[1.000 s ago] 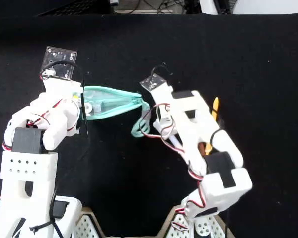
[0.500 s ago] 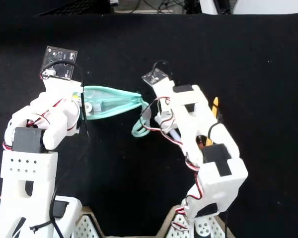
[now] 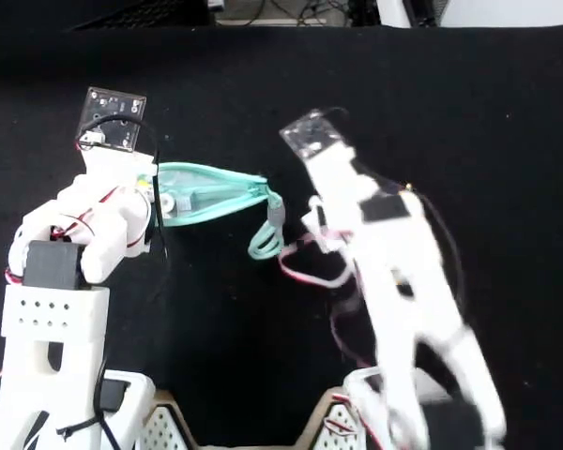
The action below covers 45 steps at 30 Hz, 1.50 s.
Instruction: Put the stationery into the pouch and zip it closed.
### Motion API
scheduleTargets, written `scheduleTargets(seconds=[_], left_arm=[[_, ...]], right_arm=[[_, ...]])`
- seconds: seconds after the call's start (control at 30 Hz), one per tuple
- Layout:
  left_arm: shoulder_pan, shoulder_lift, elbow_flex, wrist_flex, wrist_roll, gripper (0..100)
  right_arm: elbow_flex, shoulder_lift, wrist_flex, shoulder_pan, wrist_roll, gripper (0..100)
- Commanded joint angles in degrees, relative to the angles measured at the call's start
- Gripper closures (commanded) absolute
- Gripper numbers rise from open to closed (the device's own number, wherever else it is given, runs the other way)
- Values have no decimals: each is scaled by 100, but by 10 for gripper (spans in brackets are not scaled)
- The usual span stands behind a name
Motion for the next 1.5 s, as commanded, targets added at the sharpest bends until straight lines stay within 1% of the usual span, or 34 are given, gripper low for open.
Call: scheduleTargets(seconds=[0.0, 0.07, 0.13, 0.23, 0.3, 0.47, 0.67, 0.8, 0.93, 1.07, 1.17, 1.23, 1.33, 1.47], left_arm=[[-136, 123, 365, -114, -62, 970], [-136, 123, 365, -114, -62, 970], [-136, 123, 365, -114, -62, 970], [-136, 123, 365, -114, -62, 970], [-136, 132, 365, -114, -62, 970], [-136, 132, 374, -114, -62, 970], [-136, 132, 374, -114, -62, 970], [-136, 132, 374, -114, -62, 970], [-127, 132, 374, -114, -62, 970], [-127, 132, 374, -114, -62, 970], [-127, 132, 374, -114, -62, 970], [-127, 132, 374, -114, -62, 970], [-127, 132, 374, -114, -62, 970], [-127, 132, 374, -114, -62, 970]], right_arm=[[101, -2158, -53, 53, -475, 986], [84, -2976, -35, 26, -800, 986], [57, -3670, -114, -167, -1081, 985], [154, -4444, -545, -765, -1301, 985], [251, -4778, -1055, -1231, -1275, 985], [444, -5103, -2620, -2251, -1257, 985], [418, -5095, -3560, -3086, -1257, 985], [435, -5095, -4018, -3174, -1275, 985], [532, -5086, -4202, -3182, -1301, 985], [1174, -5086, -4571, -3191, -1310, 985], [1622, -5103, -4844, -3455, -1310, 985], [1763, -5095, -4879, -3578, -1275, 985], [1956, -4998, -4862, -3578, -1257, 985], [2369, -4602, -4879, -3332, -1257, 985]])
